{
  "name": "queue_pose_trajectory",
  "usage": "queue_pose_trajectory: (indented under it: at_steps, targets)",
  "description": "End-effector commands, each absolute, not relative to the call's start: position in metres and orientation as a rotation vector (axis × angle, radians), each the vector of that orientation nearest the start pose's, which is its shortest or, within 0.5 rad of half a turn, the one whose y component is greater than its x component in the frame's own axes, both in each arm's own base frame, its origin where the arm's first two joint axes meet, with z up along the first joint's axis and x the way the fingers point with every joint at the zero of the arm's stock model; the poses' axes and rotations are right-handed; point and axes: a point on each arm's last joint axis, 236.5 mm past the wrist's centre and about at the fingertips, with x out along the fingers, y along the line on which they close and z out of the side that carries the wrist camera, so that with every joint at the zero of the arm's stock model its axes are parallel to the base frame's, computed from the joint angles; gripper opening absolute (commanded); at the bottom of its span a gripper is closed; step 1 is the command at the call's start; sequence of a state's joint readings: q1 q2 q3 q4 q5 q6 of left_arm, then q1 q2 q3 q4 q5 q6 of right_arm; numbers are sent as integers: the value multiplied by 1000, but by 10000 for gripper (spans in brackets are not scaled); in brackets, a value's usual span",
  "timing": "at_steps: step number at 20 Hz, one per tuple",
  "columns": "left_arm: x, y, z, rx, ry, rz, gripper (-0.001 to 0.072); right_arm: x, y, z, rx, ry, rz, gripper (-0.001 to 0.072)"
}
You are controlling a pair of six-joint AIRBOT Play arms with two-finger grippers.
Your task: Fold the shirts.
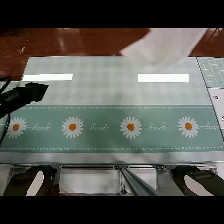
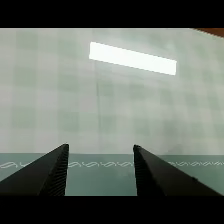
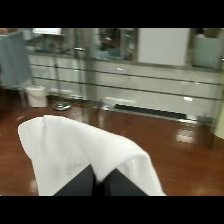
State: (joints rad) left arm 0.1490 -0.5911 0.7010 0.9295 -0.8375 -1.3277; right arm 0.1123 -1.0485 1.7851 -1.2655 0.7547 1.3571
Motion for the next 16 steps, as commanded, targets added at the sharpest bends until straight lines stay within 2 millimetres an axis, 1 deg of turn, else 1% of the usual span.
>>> queue_pose_trajectory:
  at_steps: [1, 2, 4, 5, 6, 8, 10, 11, 12, 14, 15, 16]
  targets:
    - [319, -57, 131, -443, 643, -218, 502, 366, 143, 453, -16, 94, 473, 20]
    - [319, -54, 131, -446, 640, -210, 502, 357, 161, 431, -27, 185, 533, 20]
    - [320, -48, 131, -452, 640, -194, 502, 333, 205, 389, -39, 337, 683, 20]
    - [319, -47, 130, -455, 645, -190, 502, 325, 223, 370, -44, 388, 731, 20]
    - [318, -46, 129, -456, 651, -189, 502, 322, 237, 347, -48, 445, 744, 20]
    - [315, -48, 126, -456, 667, -196, 502, 319, 260, 295, -12, 589, 749, 20]
    - [313, -50, 124, -456, 680, -202, 502, 308, 294, 236, -1, 723, 799, 20]
    - [313, -51, 123, -455, 684, -204, 502, 300, 315, 209, 14, 779, 837, 20]
    - [312, -51, 123, -456, 689, -206, 502, 289, 335, 185, 29, 830, 877, 20]
    - [310, -53, 121, -452, 702, -213, 502, 260, 374, 138, 40, 957, 955, 20]
    - [308, -54, 120, -451, 708, -216, 502, 243, 389, 116, 16, 1019, 987, 20]
    - [307, -55, 118, -452, 716, -219, 502, 228, 399, 96, -31, 1059, 1012, 20]
